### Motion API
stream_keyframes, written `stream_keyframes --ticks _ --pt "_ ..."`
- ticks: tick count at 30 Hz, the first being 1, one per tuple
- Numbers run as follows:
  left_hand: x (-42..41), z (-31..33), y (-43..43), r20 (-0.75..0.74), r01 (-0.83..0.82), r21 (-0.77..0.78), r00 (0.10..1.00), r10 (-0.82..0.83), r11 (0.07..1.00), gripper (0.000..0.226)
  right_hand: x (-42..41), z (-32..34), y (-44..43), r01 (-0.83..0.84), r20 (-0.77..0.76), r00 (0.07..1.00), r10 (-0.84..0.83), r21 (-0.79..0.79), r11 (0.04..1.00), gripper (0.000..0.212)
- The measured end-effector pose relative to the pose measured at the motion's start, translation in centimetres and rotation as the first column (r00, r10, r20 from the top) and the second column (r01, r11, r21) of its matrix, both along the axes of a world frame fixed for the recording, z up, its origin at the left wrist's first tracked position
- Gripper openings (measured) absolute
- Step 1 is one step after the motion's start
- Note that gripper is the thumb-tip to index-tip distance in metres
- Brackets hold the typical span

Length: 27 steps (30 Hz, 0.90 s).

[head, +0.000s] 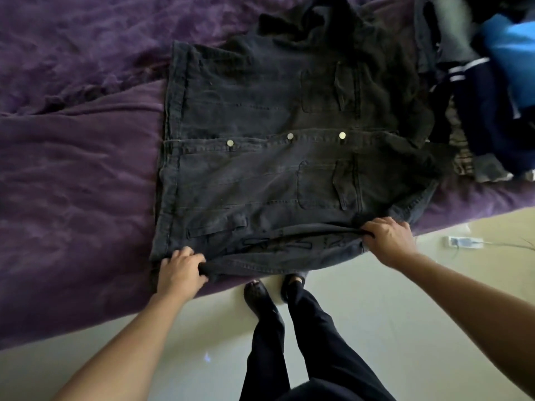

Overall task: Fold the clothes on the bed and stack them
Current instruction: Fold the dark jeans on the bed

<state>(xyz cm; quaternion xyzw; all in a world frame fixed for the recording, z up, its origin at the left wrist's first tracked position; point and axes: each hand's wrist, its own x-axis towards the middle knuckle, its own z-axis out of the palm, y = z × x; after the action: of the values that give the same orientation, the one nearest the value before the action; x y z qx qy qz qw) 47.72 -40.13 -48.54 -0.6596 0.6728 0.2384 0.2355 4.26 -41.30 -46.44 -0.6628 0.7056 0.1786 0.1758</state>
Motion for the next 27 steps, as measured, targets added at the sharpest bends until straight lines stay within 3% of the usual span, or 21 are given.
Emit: stream_keyframes --ticks 3,6,8,10,13,14,16,19,20,22,24,27 --pt "-0.2 0.3 1.3 -0.023 0.039 -0.052 0.999 -0.04 0.998 0.024 -1.2 1.2 1.0 0.05 0.044 0.997 -0.056 0.121 0.991 0.021" --pt "0.7 3.2 1.8 -0.334 -0.044 -0.098 0.942 0.009 0.994 0.01 -3.1 2.8 -0.1 0.144 0.071 0.982 -0.175 0.318 0.937 0.016" --pt "1.4 5.5 -0.3 -0.469 -0.14 -0.055 0.878 0.098 0.989 0.007 -3.5 3.3 -3.3 0.214 0.123 0.96 -0.253 0.264 0.941 0.018" --pt "1.5 6.9 -3.7 -0.512 -0.206 -0.07 0.847 0.142 0.976 0.018 -2.9 3.8 -6.8 0.284 0.178 0.942 -0.286 0.032 0.958 0.027" --pt "1.3 6.8 -8.8 -0.475 -0.42 -0.135 0.822 0.313 0.897 0.011 -0.6 4.9 -9.9 0.343 0.253 0.927 -0.278 -0.263 0.902 0.038" --pt "1.6 6.0 -10.0 -0.426 -0.481 -0.103 0.812 0.398 0.871 0.031 0.3 5.0 -10.1 0.29 0.267 0.938 -0.22 -0.262 0.92 0.04" --pt "2.2 4.3 -11.2 -0.336 -0.529 0.045 0.791 0.511 0.848 0.07 1.8 4.2 -9.4 0.076 0.209 0.976 -0.052 -0.107 0.991 0.057" --pt "2.8 1.0 -9.8 -0.065 -0.421 0.128 0.9 0.431 0.898 0.1 2.4 0.6 -7.3 -0.055 0.1 0.994 0.041 0.146 0.988 0.083" --pt "2.8 0.1 -8.9 0.016 -0.414 0.103 0.91 0.415 0.904 0.096 2.4 -0.7 -6.9 -0.035 0.09 0.996 0.022 0.144 0.989 0.077" --pt "3.1 -1.1 -7.5 0.029 -0.464 0.004 0.886 0.463 0.886 0.08 2.2 -2.6 -6.5 -0.023 0.14 0.99 0.017 0.038 0.999 0.048" --pt "4.0 -1.3 -6.9 -0.093 -0.529 -0.06 0.847 0.523 0.846 0.06 2.0 -2.9 -6.1 0.033 0.277 0.961 -0.019 -0.046 0.998 0.026" --pt "5.0 0.9 -7.8 -0.359 -0.661 0.033 0.692 0.626 0.749 0.041 -0.7 -1.1 -6.4 0.239 0.381 0.904 -0.195 -0.072 0.968 0.022"
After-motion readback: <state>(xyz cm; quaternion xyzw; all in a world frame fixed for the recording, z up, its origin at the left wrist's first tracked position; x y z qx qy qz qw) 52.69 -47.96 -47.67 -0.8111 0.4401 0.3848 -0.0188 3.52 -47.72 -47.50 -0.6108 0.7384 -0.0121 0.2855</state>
